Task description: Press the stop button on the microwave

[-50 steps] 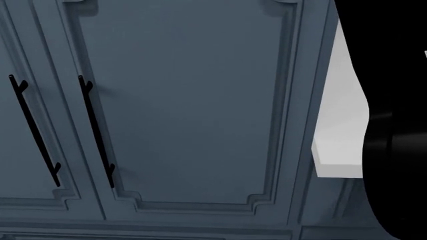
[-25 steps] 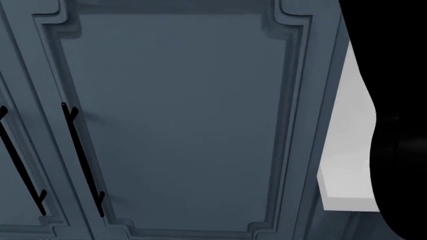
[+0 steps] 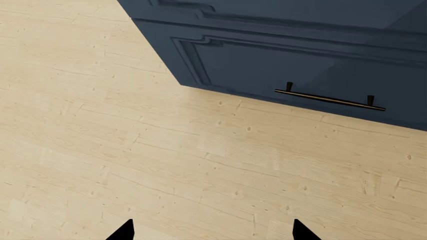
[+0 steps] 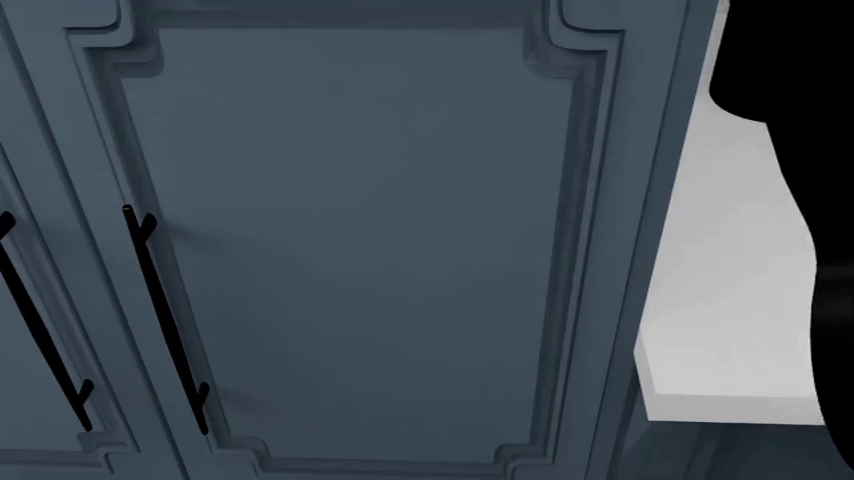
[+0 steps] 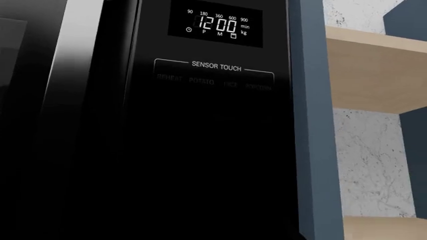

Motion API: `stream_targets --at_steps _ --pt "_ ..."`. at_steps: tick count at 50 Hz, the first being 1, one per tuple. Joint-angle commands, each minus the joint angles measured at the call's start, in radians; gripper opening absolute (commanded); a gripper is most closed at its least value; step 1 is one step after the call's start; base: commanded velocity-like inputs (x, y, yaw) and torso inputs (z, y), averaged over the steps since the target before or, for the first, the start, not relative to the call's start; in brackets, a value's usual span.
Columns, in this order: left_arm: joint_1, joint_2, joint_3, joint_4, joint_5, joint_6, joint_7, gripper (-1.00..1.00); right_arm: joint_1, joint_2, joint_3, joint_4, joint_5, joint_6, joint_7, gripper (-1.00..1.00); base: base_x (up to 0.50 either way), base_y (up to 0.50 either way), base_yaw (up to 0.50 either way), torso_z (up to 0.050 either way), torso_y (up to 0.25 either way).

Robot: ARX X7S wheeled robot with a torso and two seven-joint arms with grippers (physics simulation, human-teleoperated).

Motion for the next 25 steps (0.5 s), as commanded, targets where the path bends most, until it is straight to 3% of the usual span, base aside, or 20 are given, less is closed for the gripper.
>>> stream_targets --at_steps 1,22,23,25 --pt "0.0 0.0 0.0 0.0 0.0 0.0 0.0 1.0 -0.027 0.065 0.029 -0.188 0.091 0.147 0.145 1.0 0.0 0.0 0.0 0.0 0.0" --pt "0.0 0.0 0.0 0.0 0.0 0.0 0.0 1.0 -0.089 0.141 0.083 -0.426 0.216 0.245 0.288 1.0 0.0 0.0 0.0 0.0 0.0" --pt "0.0 0.0 0.0 0.0 0.0 0.0 0.0 1.0 -0.095 0.144 0.084 -0.432 0.217 0.244 0.293 -1.0 0.0 0.0 0.0 0.0 0.0" --pt "0.0 0.0 0.0 0.0 0.0 0.0 0.0 1.0 -0.111 0.149 0.079 -0.433 0.208 0.238 0.295 -1.0 0.0 0.0 0.0 0.0 0.0"
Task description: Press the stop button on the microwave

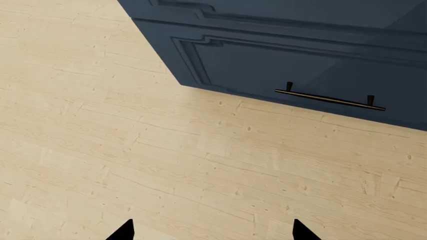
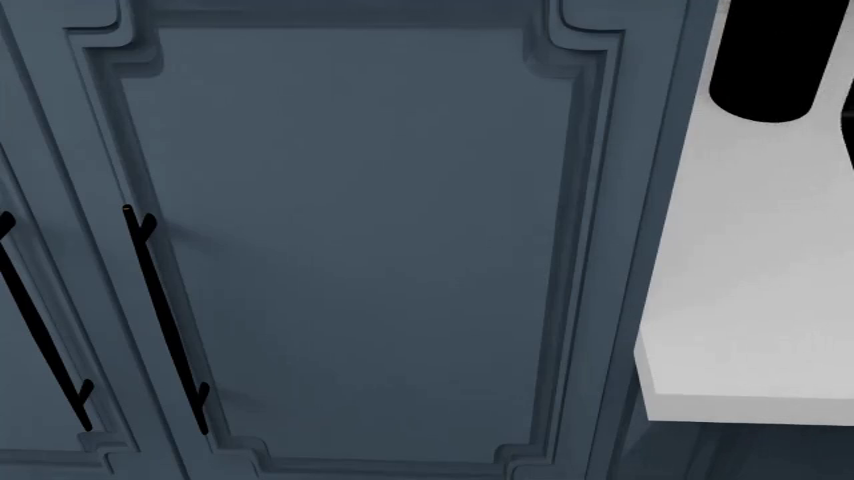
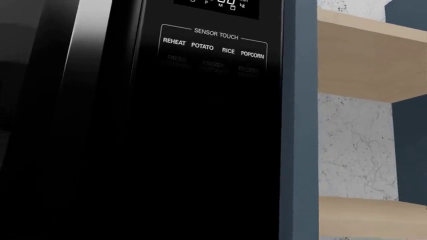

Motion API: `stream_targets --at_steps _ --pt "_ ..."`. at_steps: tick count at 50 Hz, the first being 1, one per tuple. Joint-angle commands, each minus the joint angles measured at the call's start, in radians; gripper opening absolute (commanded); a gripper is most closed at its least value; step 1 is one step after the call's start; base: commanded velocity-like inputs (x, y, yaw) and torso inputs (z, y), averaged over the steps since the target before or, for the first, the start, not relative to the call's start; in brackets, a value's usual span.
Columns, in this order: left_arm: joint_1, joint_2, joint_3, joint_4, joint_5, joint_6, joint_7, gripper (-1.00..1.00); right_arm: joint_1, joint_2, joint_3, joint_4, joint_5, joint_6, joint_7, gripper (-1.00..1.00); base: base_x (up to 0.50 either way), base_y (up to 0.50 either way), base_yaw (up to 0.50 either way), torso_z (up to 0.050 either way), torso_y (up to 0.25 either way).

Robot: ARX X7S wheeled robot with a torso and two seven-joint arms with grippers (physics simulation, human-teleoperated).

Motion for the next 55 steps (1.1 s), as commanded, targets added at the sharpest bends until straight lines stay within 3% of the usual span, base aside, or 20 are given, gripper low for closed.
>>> stream_targets --at_steps 1,38,55 --pt "0.0 0.0 0.0 0.0 0.0 0.0 0.0 1.0 -0.043 0.035 0.018 -0.096 0.041 0.033 0.066 -1.0 0.0 0.0 0.0 0.0 0.0" --pt "0.0 0.0 0.0 0.0 0.0 0.0 0.0 1.0 -0.091 0.076 0.062 -0.236 0.167 0.117 0.21 -1.0 0.0 0.0 0.0 0.0 0.0" --pt "0.0 0.0 0.0 0.0 0.0 0.0 0.0 1.0 -0.148 0.09 0.06 -0.202 0.143 0.086 0.215 -1.0 0.0 0.0 0.0 0.0 0.0"
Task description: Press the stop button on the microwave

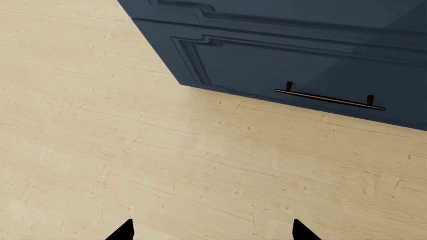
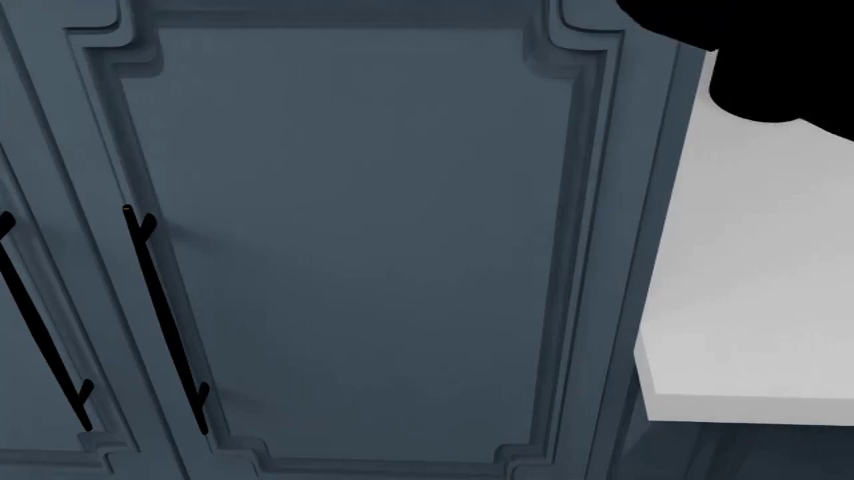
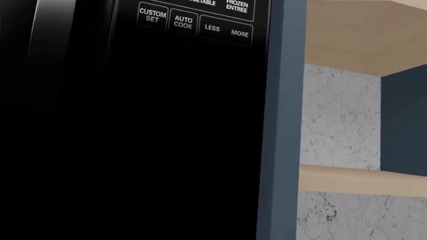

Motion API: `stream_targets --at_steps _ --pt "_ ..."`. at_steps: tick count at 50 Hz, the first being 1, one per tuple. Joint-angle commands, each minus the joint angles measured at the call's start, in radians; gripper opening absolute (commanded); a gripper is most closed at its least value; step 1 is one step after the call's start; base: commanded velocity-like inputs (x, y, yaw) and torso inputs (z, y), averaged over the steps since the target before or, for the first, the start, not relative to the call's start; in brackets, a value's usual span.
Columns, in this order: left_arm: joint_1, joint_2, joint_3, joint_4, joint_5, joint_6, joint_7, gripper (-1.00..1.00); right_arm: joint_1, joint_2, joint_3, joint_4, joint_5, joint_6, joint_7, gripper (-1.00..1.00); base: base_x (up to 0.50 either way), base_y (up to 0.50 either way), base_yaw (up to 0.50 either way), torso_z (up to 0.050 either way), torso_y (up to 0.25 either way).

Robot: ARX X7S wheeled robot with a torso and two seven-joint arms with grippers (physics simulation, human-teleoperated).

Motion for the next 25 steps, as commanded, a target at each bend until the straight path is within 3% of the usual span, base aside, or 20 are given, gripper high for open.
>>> stream_targets --at_steps 1,25 --pt "0.0 0.0 0.0 0.0 0.0 0.0 0.0 1.0 -0.022 0.004 0.001 0.022 -0.009 -0.013 0.004 -1.0 0.0 0.0 0.0 0.0 0.0" --pt "0.0 0.0 0.0 0.0 0.0 0.0 0.0 1.0 -0.002 -0.057 -0.068 0.271 -0.18 -0.129 -0.18 -1.0 0.0 0.0 0.0 0.0 0.0"
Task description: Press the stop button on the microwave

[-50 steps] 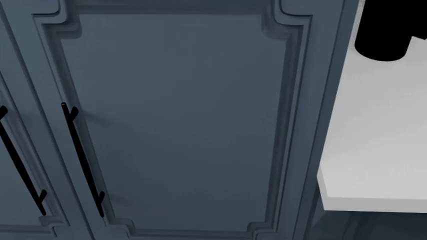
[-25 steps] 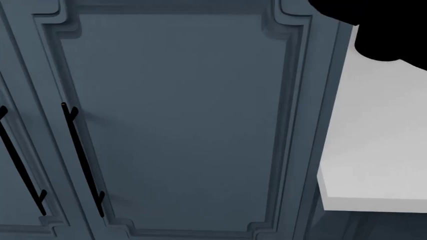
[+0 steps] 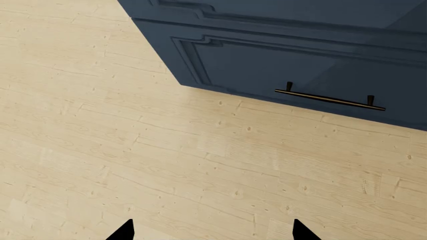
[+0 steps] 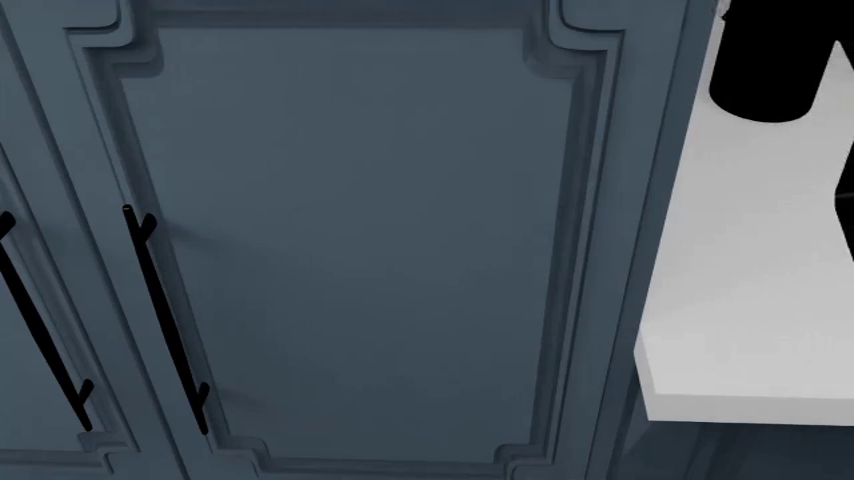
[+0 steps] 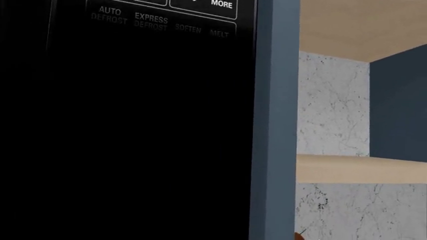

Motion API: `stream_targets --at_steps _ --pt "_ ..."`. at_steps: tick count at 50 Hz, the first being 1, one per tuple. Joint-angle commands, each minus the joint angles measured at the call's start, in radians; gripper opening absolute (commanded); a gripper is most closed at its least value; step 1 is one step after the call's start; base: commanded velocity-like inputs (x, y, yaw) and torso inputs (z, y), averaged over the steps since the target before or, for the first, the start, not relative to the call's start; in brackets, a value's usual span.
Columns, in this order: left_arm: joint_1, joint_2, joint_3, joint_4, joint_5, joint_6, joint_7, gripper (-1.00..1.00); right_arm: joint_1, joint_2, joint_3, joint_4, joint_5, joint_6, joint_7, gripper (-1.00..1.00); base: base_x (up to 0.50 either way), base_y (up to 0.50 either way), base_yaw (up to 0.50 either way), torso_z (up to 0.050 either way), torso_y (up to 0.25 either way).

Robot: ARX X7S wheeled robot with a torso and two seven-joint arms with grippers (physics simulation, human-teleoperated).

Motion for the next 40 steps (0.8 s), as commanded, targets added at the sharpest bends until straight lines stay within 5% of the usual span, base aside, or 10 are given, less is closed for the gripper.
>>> stream_targets --at_steps 1,40 --pt "0.0 0.0 0.0 0.0 0.0 0.0 0.0 1.0 -0.003 -0.03 -0.032 0.115 -0.075 -0.059 -0.084 -1.0 0.0 0.0 0.0 0.0 0.0" --pt "0.0 0.0 0.0 0.0 0.0 0.0 0.0 1.0 -0.072 -0.044 -0.071 0.291 -0.168 -0.172 -0.205 -1.0 0.01 0.0 0.0 0.001 0.0"
